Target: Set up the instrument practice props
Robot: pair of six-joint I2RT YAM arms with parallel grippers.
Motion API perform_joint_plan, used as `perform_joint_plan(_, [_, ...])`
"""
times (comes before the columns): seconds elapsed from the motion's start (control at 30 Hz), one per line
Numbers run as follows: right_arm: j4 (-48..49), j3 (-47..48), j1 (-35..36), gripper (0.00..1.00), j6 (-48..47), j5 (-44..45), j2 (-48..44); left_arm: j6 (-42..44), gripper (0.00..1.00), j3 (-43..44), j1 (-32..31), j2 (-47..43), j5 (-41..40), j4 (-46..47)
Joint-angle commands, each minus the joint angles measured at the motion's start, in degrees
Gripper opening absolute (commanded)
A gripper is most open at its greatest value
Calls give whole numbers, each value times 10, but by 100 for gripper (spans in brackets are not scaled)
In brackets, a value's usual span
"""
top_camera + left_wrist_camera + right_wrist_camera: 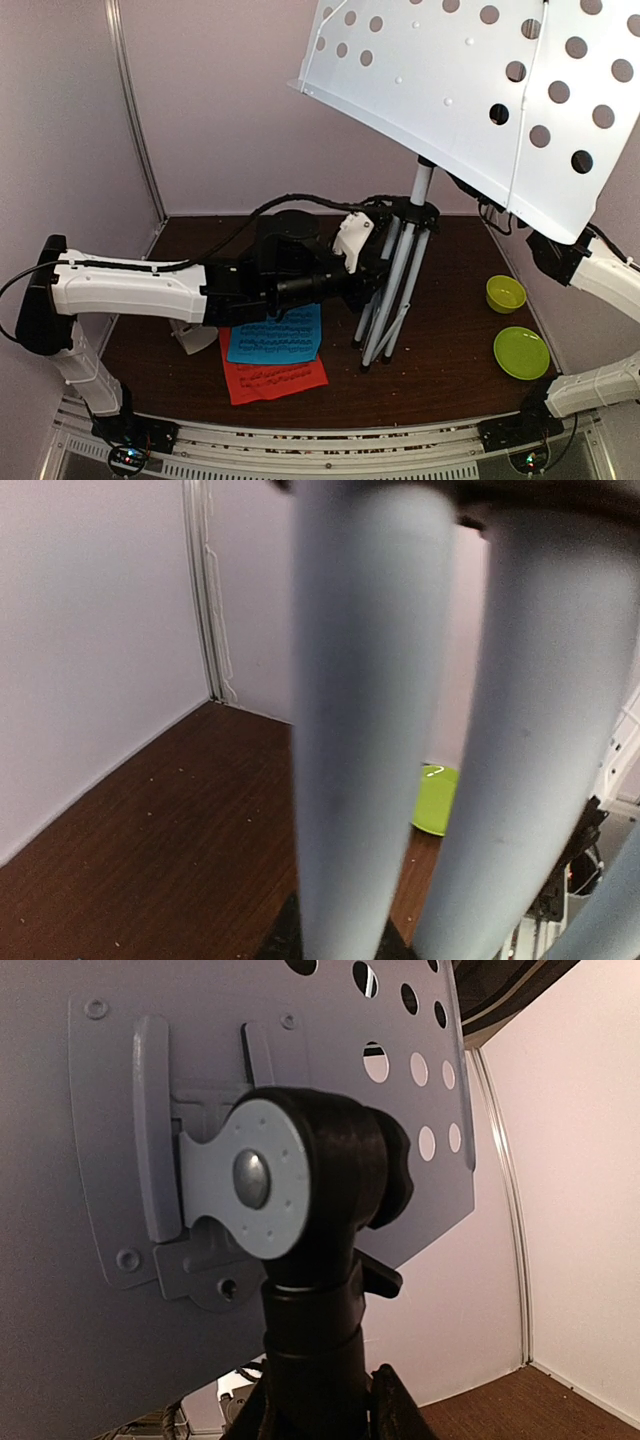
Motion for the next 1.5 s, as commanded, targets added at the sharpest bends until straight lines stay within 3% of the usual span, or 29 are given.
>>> perform_joint_plan(0.0, [81, 53, 9, 0, 64, 12, -43, 95, 13, -11, 27, -13, -30, 20])
perform_joint_plan(0.17, [69, 76, 9, 0, 89, 3, -39, 208, 0, -12, 27, -11, -52, -11])
perform_joint_plan(0.5, [27, 106, 7, 0, 91, -2, -35, 353, 0, -93, 83, -16, -42, 77])
perform_joint_plan(0.7, [17, 105, 3, 0, 88, -4, -34, 398, 0, -90, 120, 5, -21, 90])
perform_joint_plan(1.13, [5, 50, -27, 0, -1, -4, -4, 362, 0, 1, 125, 124, -38, 145])
perform_joint_plan(1.47, [57, 17, -72, 0, -10, -51, 32, 353, 0, 26, 155, 174, -30, 148])
